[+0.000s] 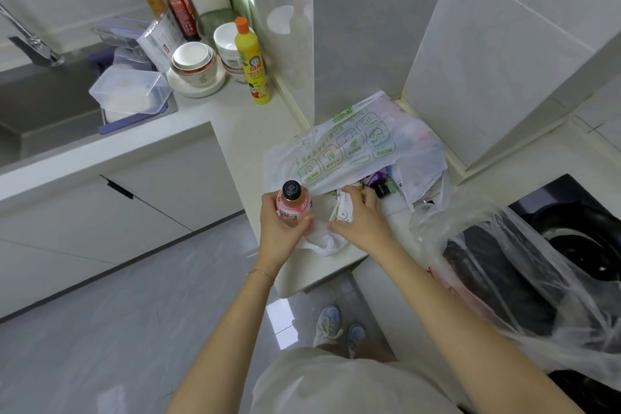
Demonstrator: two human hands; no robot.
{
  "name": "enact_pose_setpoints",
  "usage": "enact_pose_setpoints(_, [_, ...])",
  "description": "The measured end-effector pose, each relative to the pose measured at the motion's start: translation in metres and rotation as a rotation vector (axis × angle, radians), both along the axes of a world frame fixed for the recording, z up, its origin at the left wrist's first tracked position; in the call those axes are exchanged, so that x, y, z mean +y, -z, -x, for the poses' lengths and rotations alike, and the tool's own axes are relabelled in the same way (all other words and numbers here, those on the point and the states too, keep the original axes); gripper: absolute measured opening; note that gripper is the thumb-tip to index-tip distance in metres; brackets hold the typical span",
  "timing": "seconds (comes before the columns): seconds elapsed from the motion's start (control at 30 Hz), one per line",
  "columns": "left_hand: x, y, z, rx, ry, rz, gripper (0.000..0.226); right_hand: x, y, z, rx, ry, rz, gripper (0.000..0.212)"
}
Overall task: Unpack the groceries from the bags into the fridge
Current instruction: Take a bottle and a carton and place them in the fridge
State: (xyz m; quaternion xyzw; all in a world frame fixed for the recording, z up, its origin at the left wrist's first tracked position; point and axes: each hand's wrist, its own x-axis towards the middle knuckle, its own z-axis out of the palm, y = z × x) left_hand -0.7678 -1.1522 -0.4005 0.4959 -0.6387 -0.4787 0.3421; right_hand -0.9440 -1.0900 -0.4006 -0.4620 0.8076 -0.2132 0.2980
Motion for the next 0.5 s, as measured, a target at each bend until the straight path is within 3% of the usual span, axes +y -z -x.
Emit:
enact_pose_setpoints(0.13, [0.004,0.002,0.004,-0.001,-0.035,-0.026,0.058,0.000,0.014,-0.011,-0.030,0.058,0.083,0.076])
enact_pose_setpoints(0.27, [0.009,-0.006,0.007,0.012,-0.050,-0.063,0.058,0.004,0.016,-0.013,-0.264,0.192,0.190,0.086])
enact_pose_setpoints(0.5, [0.035,-0.020,0.008,0.074,-0.191,-0.093,0.058,0.025,-0.007,0.004,-0.405,0.373,0.279,0.062])
